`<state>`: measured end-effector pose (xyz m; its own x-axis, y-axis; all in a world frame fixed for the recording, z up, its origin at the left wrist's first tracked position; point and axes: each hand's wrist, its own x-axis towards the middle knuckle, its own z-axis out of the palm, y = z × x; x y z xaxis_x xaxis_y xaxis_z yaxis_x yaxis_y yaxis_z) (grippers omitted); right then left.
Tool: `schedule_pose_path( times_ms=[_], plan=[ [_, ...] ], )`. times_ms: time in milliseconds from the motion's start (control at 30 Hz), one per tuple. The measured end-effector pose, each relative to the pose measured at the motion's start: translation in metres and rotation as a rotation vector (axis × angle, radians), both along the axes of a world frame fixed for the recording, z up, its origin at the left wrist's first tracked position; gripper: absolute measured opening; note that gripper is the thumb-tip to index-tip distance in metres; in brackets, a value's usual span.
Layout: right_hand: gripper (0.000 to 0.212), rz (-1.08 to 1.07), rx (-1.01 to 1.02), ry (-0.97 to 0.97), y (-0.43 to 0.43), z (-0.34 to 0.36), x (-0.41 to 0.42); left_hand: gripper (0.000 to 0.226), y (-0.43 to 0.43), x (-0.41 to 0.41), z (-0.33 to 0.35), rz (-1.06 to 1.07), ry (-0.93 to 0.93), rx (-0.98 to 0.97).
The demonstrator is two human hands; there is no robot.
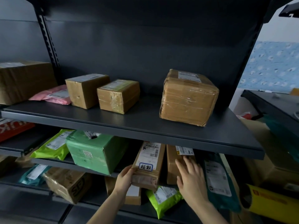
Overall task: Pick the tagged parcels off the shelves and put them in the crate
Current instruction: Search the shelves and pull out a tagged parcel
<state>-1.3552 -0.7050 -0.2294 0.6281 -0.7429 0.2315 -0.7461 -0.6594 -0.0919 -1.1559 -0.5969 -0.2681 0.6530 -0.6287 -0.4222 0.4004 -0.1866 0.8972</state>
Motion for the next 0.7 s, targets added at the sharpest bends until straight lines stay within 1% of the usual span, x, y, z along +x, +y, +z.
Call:
schedule_pose_path(
  times_ms=[67, 100, 167, 200, 233, 267, 300, 400, 467, 533, 633, 700],
  plan=[
    [0.061, -0.013, 0.009, -0.031, 0.005, 0.003, 0.002, 0.009, -0.002, 0.002, 0.001, -0.023, -0.039, -0.021],
    [0.062, -0.023, 0.006, -0.064, 0.009, 0.004, 0.003, 0.012, -0.003, 0.003, 0.001, -0.031, -0.073, -0.022],
    [0.059, 0.035, -0.028, -0.252, 0.026, 0.0, 0.008, 0.023, -0.003, 0.007, 0.0, -0.036, -0.137, -0.01],
    [0.054, 0.083, -0.018, -0.314, 0.036, -0.003, 0.011, 0.028, -0.002, 0.01, 0.0, -0.031, -0.159, -0.004],
    [0.048, 0.111, 0.068, -0.344, 0.046, -0.006, 0.015, 0.032, -0.002, 0.012, 0.0, -0.028, -0.175, -0.002],
    [0.043, 0.092, 0.16, -0.397, 0.054, -0.008, 0.022, 0.034, -0.002, 0.015, 0.001, -0.032, -0.186, 0.001],
    [0.043, 0.039, 0.333, -0.432, 0.059, -0.01, 0.03, 0.036, -0.002, 0.017, 0.003, -0.044, -0.191, 0.008],
    [0.053, -0.207, 0.767, -0.59, 0.062, -0.004, 0.051, 0.037, -0.006, 0.016, 0.007, -0.149, -0.162, 0.037],
    [0.055, -0.324, 0.959, -0.674, 0.062, 0.0, 0.063, 0.031, -0.004, 0.011, 0.008, -0.247, -0.177, 0.052],
    [0.052, -0.421, 1.055, -0.75, 0.061, 0.003, 0.072, 0.026, 0.002, 0.009, 0.008, -0.287, -0.209, 0.051],
    [0.031, -0.501, 1.187, -0.986, 0.066, 0.007, 0.07, 0.02, 0.019, 0.01, 0.006, -0.308, -0.207, 0.036],
    [0.024, -0.51, 1.27, -1.098, 0.07, 0.008, 0.068, 0.018, 0.031, 0.01, 0.009, -0.344, -0.195, 0.003]
  ],
)
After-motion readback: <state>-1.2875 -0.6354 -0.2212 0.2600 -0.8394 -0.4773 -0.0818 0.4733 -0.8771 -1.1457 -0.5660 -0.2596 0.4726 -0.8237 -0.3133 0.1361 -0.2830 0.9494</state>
